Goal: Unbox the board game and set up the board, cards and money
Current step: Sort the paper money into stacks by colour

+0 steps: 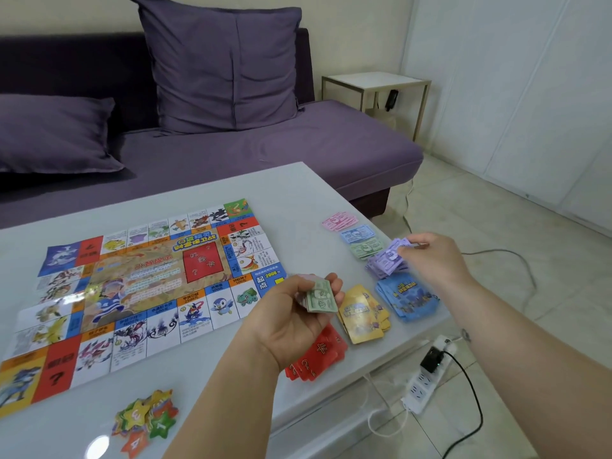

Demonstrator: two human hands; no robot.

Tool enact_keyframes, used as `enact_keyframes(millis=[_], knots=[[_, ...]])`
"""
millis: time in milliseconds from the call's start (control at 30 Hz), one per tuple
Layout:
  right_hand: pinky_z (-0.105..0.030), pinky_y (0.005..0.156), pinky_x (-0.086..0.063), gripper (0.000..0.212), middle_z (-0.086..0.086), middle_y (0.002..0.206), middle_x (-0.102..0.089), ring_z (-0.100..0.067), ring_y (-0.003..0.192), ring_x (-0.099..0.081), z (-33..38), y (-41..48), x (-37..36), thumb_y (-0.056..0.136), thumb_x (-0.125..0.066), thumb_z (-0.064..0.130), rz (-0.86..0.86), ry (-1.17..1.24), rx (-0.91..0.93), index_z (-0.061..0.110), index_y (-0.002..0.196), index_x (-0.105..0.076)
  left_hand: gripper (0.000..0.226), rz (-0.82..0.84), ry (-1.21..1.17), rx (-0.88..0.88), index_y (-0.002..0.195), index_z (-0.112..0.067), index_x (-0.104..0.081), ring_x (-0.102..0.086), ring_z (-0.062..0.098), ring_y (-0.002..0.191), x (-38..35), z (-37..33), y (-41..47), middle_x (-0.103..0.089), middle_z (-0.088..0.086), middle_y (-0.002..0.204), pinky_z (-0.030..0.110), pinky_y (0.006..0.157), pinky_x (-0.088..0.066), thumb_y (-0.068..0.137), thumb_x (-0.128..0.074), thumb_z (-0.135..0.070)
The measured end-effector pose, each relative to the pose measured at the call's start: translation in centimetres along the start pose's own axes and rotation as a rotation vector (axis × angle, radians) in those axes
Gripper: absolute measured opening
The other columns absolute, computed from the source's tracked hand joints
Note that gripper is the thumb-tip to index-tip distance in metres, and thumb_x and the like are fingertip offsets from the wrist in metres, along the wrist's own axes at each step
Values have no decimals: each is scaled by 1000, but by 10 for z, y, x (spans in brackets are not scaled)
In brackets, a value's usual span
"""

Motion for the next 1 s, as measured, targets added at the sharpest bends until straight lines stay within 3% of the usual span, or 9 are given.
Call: enact_keyframes(millis=[133, 233, 300, 400, 500, 600, 767, 900, 1000], knots=[[-38, 90, -48, 27, 1, 92, -67, -24, 94, -64, -11, 5, -6, 78, -71, 26, -20, -129, -58, 20, 105, -68, 22, -7, 33, -3, 107, 12, -46, -61, 34, 93, 1, 2, 7, -62, 29, 104, 44, 71, -49, 94, -28, 10], [-40, 96, -44, 33, 2, 107, -64, -23, 105, -59, -13, 1, 1, 77, -70, 40, -51, -342, -60, 28, 108, -67, 27, 0, 59, -30, 117, 10, -44, -66, 29, 87, 2, 1, 12, -67, 26, 96, 38, 67, -58, 94, -30, 11], [-38, 95, -43, 36, -2, 118, -61, -24, 109, -58, -6, -3, 9, 77, -69, 43, -110, -385, -28, 28, 110, -67, 26, 16, 80, -43, 114, 8, -49, -71, 26, 76, 2, 0, 13, -71, 22, 89, 31, 60, -59, 93, -34, 11], [-33, 85, -46, 28, 0, 107, -66, -18, 99, -61, 25, -18, 11, 81, -67, 38, -65, -181, 82, 21, 103, -69, 22, 30, 135, -61, 105, 4, -55, -72, 21, 69, -2, 1, 13, -72, 18, 84, 27, 56, -58, 92, -40, 11], [-25, 65, -43, 38, 6, 86, -68, -9, 72, -58, 56, -52, -10, 82, -64, 48, 302, -49, 34, 12, 90, -69, 22, 11, 228, -109, 107, 3, -57, -71, 19, 65, -4, 3, 13, -72, 16, 79, 25, 52, -57, 89, -46, 11], [-22, 62, -43, 35, 13, 67, -63, -1, 58, -55, 62, -75, -31, 76, -72, 48, 519, -114, 60, 14, 83, -68, 20, -7, 285, -149, 104, 4, -58, -70, 20, 61, -5, 4, 13, -71, 16, 78, 24, 50, -56, 86, -51, 10], [-24, 65, -46, 18, 4, 69, -63, -1, 58, -55, 58, -74, -40, 79, -75, 30, 544, -69, 72, 14, 79, -67, 16, 42, 218, -94, 94, 5, -60, -70, 23, 64, -4, 2, 6, -70, 20, 80, 28, 55, -58, 88, -46, 10], [-19, 59, -45, 18, 8, 58, -57, 0, 51, -51, 58, -71, -39, 84, -70, 25, 546, -53, 72, 17, 69, -66, 24, 80, 285, -132, 100, 6, -59, -70, 27, 74, -3, -3, 6, -71, 21, 86, 30, 63, -59, 90, -39, 14], [-15, 56, -45, 17, 7, 55, -53, -4, 53, -49, 62, -73, -40, 87, -67, 20, 573, 6, 62, 13, 72, -66, 21, 57, 373, -171, 102, 5, -60, -71, 23, 70, -3, -3, 6, -72, 18, 84, 26, 55, -58, 89, -45, 12]])
Point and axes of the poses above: each hand's wrist, its own y-axis towards the middle knuckle, its own x-axis out of the back of the hand, z = x × y, the point moved 5 cm from there along y, towards the middle knuckle
